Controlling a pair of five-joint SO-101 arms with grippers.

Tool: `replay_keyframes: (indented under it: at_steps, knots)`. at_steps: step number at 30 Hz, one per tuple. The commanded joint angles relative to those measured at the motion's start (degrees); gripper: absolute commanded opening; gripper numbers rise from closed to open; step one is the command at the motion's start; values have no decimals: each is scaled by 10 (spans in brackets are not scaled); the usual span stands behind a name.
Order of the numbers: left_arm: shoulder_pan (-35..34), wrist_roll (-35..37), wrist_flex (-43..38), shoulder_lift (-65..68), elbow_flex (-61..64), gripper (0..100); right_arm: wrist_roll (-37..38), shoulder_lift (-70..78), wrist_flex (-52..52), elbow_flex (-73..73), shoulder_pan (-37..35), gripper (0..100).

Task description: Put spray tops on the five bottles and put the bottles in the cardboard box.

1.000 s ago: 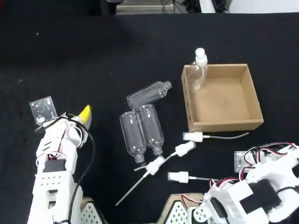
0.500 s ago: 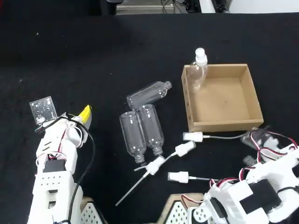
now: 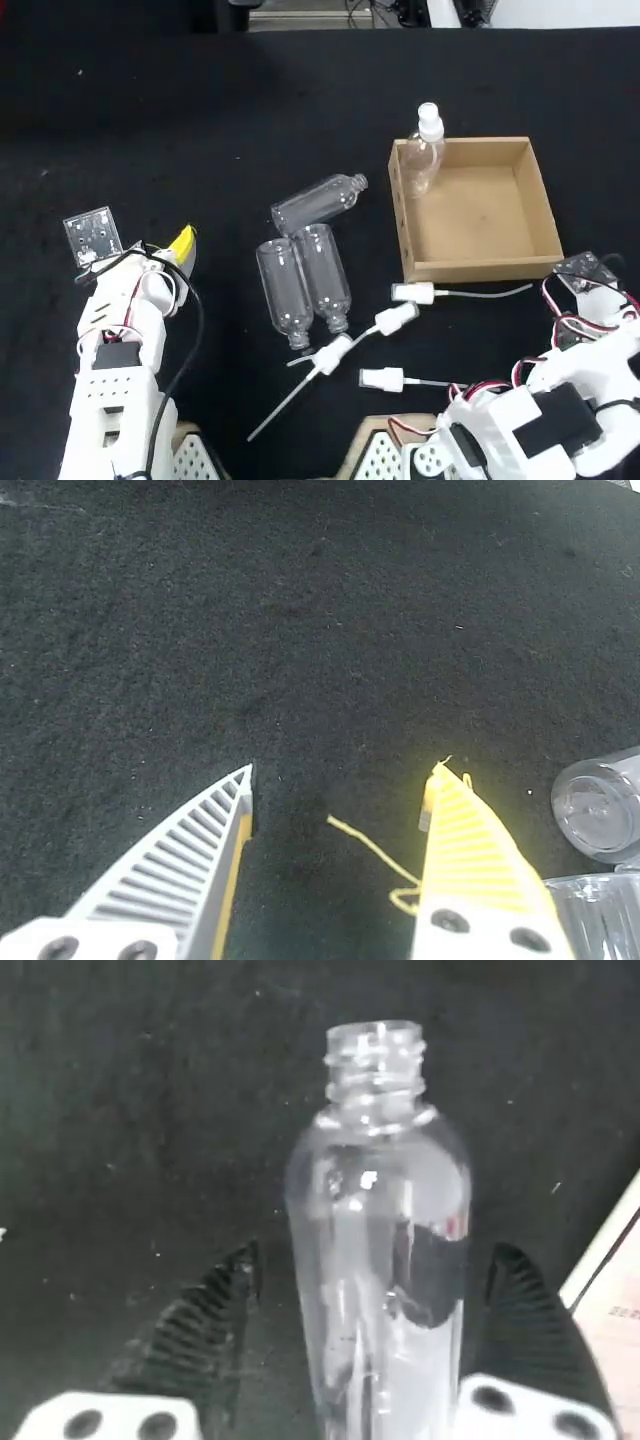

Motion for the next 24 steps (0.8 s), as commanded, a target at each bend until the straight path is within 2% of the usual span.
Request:
replay_keyframes:
  at_steps: [1,6,7,9,10,12,15,17,20,24]
  knots:
    - [3,6,-12,-7,-8,256,11,3,-9,-11,2,273]
    - [3,6,-11,-7,-8,256,46,43,-9,-11,5,253]
    - [3,6,-11,-7,-8,256,46,47,-6,-18,5,219]
    - [3,6,-11,-7,-8,256,38,48,-4,-35,4,88]
    - [3,6,-11,-7,-8,256,20,48,1,-45,2,11]
    - [3,5,-10,-7,-8,256,-33,48,26,-82,1,43]
    - [1,-9,5,-7,-15,256,-88,48,105,-159,-2,10]
    - [6,-40,56,-7,-44,255,-110,48,169,-207,-11,9]
    - [8,-68,185,-7,-129,255,-126,48,247,-252,-21,11]
    - [16,-109,331,-1,-261,256,-129,48,269,-265,-39,11]
